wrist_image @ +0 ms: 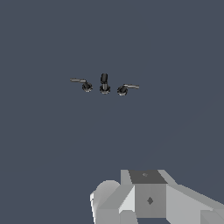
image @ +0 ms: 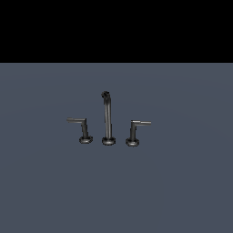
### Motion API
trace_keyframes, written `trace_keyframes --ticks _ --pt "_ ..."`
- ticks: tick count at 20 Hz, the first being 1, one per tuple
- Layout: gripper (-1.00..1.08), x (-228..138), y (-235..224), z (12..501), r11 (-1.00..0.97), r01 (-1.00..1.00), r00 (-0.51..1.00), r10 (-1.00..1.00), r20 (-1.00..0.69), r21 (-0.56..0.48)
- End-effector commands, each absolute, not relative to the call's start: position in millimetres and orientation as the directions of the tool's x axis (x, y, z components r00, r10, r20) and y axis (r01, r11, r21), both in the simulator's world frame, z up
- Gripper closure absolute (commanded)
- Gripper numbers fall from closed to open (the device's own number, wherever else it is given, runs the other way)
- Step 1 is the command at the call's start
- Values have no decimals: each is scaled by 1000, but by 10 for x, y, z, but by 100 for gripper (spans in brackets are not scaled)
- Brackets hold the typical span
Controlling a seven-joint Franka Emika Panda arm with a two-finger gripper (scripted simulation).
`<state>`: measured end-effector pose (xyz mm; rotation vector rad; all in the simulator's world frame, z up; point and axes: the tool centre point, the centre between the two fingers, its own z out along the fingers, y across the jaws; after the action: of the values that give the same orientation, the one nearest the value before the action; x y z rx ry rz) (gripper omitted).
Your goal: Turn on the faucet by rotating a designated handle.
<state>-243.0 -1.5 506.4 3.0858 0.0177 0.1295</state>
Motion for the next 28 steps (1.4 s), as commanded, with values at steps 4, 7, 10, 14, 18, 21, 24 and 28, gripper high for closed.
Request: trace_keyframes --ticks 4,7,10,14,18,21,24,28 --pt "108 -2405 -4 5051 -999 4 997 8 82 47" --pt "108 -2343 24 5021 -1000 -9 997 -7 79 29" --pt "108 -2251 67 4971 -999 -32 997 -32 72 2" --pt "108 -2081 151 4869 -996 -78 995 -81 53 -45" --pt "108 -1860 269 4719 -984 -147 989 -150 21 -99" --pt "108 -1667 380 4568 -967 -215 977 -215 -16 -138" --pt "108 -1477 497 4396 -942 -290 957 -284 -58 -168" --pt "108 -1238 654 4144 -899 -394 918 -378 -117 -188"
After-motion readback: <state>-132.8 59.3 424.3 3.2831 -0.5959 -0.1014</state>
